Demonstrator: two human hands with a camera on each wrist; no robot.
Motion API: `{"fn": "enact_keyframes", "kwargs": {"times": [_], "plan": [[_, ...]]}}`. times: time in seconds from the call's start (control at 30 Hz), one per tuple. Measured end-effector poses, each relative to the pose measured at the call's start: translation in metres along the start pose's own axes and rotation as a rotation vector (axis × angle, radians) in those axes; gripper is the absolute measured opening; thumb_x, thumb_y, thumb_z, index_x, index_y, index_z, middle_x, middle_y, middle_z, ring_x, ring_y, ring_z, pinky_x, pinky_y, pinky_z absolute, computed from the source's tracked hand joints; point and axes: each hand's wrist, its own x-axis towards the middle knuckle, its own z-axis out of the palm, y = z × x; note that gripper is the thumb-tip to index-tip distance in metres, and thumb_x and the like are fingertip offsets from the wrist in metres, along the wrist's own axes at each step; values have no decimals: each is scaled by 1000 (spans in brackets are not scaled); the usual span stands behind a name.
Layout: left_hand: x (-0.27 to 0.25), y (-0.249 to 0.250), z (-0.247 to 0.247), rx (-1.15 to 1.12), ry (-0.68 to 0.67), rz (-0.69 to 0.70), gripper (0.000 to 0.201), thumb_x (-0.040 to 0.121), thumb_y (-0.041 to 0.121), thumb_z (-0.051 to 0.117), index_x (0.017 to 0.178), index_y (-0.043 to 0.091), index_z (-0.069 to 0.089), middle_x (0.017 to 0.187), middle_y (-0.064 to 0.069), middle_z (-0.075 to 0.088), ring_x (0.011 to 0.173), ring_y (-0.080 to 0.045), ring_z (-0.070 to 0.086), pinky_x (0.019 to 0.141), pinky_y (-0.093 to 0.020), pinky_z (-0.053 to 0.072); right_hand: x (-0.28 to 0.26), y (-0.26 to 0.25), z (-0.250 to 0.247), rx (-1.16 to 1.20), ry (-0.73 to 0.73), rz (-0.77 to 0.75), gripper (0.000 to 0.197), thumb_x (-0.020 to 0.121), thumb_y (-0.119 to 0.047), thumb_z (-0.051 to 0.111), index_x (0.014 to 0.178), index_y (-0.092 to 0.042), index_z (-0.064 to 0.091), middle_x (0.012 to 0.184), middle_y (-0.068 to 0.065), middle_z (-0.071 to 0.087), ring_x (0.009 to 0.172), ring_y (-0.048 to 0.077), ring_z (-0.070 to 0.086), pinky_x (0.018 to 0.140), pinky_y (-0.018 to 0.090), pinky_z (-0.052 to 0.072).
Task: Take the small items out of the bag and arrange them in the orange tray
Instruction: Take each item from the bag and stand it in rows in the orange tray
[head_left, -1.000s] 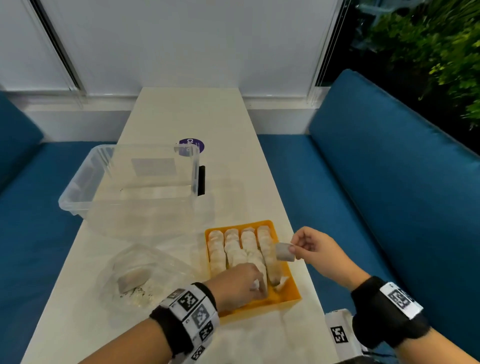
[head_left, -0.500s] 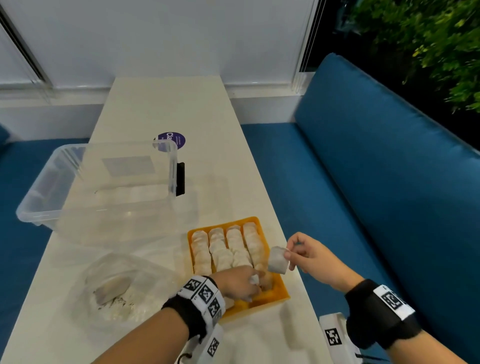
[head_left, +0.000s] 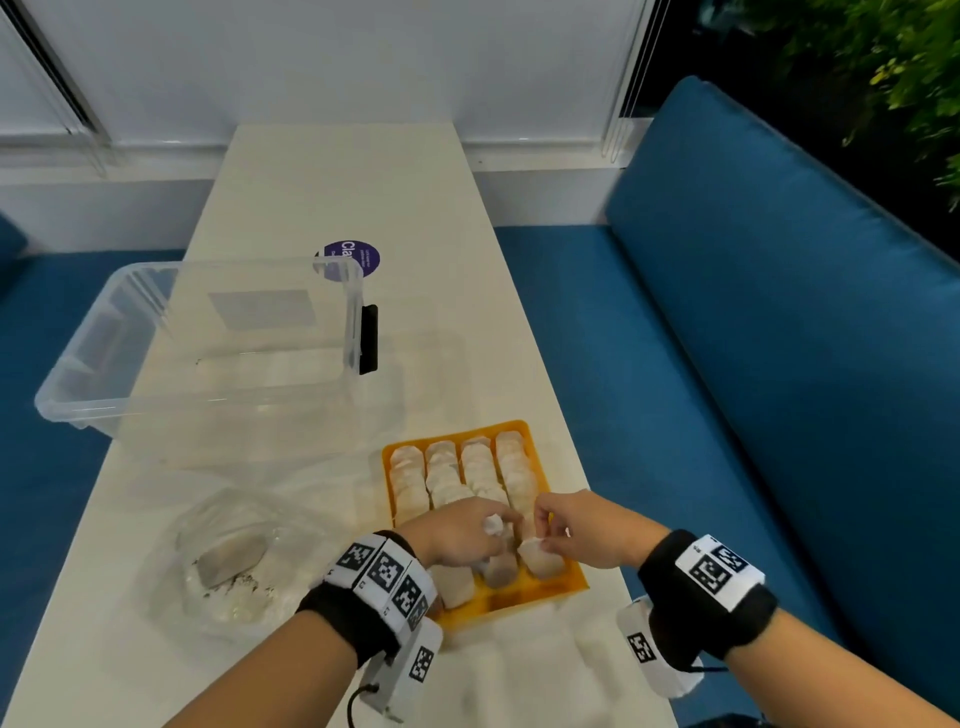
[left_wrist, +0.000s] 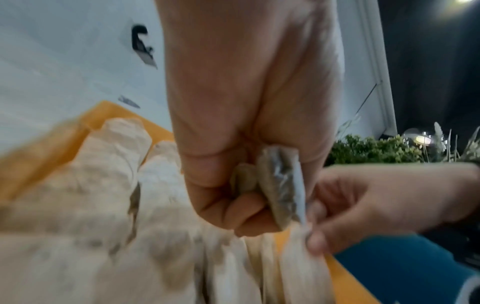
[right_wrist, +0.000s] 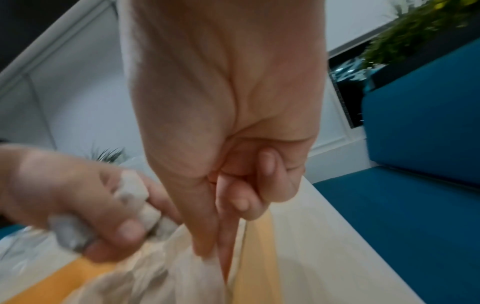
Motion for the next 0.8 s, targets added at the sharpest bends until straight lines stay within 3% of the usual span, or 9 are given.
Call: {"fn": "enact_keyframes", "kwargs": {"times": [0.1, 0.27, 0.4, 0.5, 0.53, 0.6, 0.67, 0.73, 0.8], "plan": [[-18, 0, -10, -91, 90, 7, 42, 93, 19, 48, 135, 23, 47, 141, 3, 47, 126, -14, 46, 101, -24, 40, 5, -3, 6, -131, -18, 8, 5, 93, -21, 51, 98, -20, 52, 94, -3, 54, 81, 16, 50, 68, 23, 40], [-57, -5, -21, -334, 281, 39, 30, 94, 26, 51, 122, 34, 56, 128, 14, 49, 110, -3, 49, 75, -4, 41, 7, -8, 11, -244, 44, 28, 1, 93, -22, 46, 93, -21, 46, 99, 5, 60, 80, 20, 50, 67, 27, 40], [-87, -21, -18, -419, 358, 38, 23, 93, 30, 53, 111, 44, 59, 128, 20, 51, 119, -1, 45, 87, -12, 34, 7, -10, 16, -357, 149, -8, 10, 95, -28, 43, 91, -19, 45, 89, 2, 51, 77, 20, 47, 68, 29, 40], [-107, -34, -12, -487, 373, 17, 21, 91, 33, 55, 103, 49, 61, 125, 23, 55, 117, 1, 49, 81, -9, 35, 8, -10, 21, -524, 251, -68, 14, 93, -27, 51, 99, -15, 55, 96, 4, 49, 84, 21, 50, 66, 28, 38], [-113, -38, -10, -513, 380, 9, 20, 91, 34, 56, 102, 49, 62, 123, 24, 56, 115, 2, 50, 81, -9, 36, 8, -9, 23, -597, 303, -79, 16, 83, -28, 66, 91, -15, 60, 91, 3, 52, 78, 20, 54, 59, 27, 39], [-124, -44, -8, -583, 395, -1, 20, 90, 33, 57, 98, 49, 65, 113, 26, 61, 105, 3, 55, 81, -12, 39, 9, -9, 26, -685, 338, -61, 34, 46, -24, 88, 63, -19, 60, 70, 1, 53, 55, 15, 52, 42, 21, 32], [-132, -49, -5, -651, 391, -2, 20, 90, 30, 57, 96, 47, 66, 78, 19, 64, 70, -2, 53, 76, -18, 39, 13, -4, 29, -665, 372, -23, 42, 29, -17, 88, 56, -18, 57, 61, 2, 50, 47, 15, 47, 40, 21, 25], [-138, -52, -3, -727, 381, 4, 20, 92, 26, 55, 103, 39, 66, 56, 10, 51, 56, -9, 38, 70, -23, 33, 11, -6, 28, -672, 404, -36, 44, 30, -14, 87, 63, -16, 58, 62, 4, 49, 47, 15, 43, 39, 21, 28], [-141, -53, -2, -808, 395, 9, 22, 90, 23, 59, 110, 30, 64, 66, 6, 58, 62, -10, 44, 67, -23, 35, 7, -13, 25, -629, 406, -22, 37, 55, -18, 83, 84, -16, 59, 76, 3, 51, 59, 12, 37, 49, 20, 34]]}}
